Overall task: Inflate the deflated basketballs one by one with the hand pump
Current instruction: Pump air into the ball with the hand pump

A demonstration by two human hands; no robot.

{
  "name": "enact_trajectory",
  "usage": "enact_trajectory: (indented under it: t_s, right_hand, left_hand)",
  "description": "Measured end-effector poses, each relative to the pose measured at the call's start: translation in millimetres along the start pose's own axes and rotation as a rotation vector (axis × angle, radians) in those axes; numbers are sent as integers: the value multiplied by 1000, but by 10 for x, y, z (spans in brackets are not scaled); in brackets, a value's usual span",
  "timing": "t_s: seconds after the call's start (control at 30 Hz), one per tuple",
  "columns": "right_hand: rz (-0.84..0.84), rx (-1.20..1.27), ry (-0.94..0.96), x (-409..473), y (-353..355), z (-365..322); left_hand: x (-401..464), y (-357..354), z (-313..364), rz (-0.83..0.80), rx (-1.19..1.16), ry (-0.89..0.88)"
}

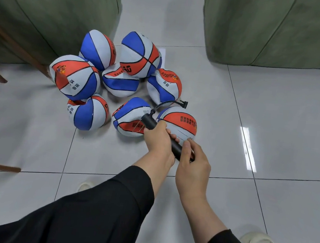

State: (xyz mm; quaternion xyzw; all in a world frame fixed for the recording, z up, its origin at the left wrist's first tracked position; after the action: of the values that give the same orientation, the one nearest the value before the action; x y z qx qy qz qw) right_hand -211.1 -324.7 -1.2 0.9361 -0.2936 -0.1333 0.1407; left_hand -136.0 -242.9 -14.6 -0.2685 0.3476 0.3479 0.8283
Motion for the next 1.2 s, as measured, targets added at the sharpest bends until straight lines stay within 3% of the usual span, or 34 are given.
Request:
enact_trajectory:
  t_s: [0.4, 0.77, 0.9, 1.1, 1.2]
  right_hand:
    - [-51, -26, -18, 4, -7, 68]
    - [-39, 86, -16, -53, 117, -26]
    - [10, 70, 13, -27, 112, -66]
    - [54, 63, 1, -21, 18, -19]
    - [66, 42, 34, 31, -46, -24]
  left_hand:
    - [88, 17, 11, 1, 12, -34]
    - [627, 74, 623, 39, 31, -13]
    - [526, 90, 524, 46, 6, 17]
    - [139, -106, 245, 8, 10, -79]
    - [23, -43, 17, -4, -52, -5]
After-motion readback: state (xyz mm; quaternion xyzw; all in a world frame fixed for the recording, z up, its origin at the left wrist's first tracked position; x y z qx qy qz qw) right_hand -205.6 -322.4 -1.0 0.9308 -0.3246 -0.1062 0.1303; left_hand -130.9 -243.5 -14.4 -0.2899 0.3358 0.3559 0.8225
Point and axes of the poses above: each hand's wrist, its own x-axis towards the middle knuckle, its own y-axis out of the back of the hand, z = x × y, the point moved 3 cm from there along x, towards the middle knuckle, and after that the axes turned 8 degrees about z, right-handed, at the moved point
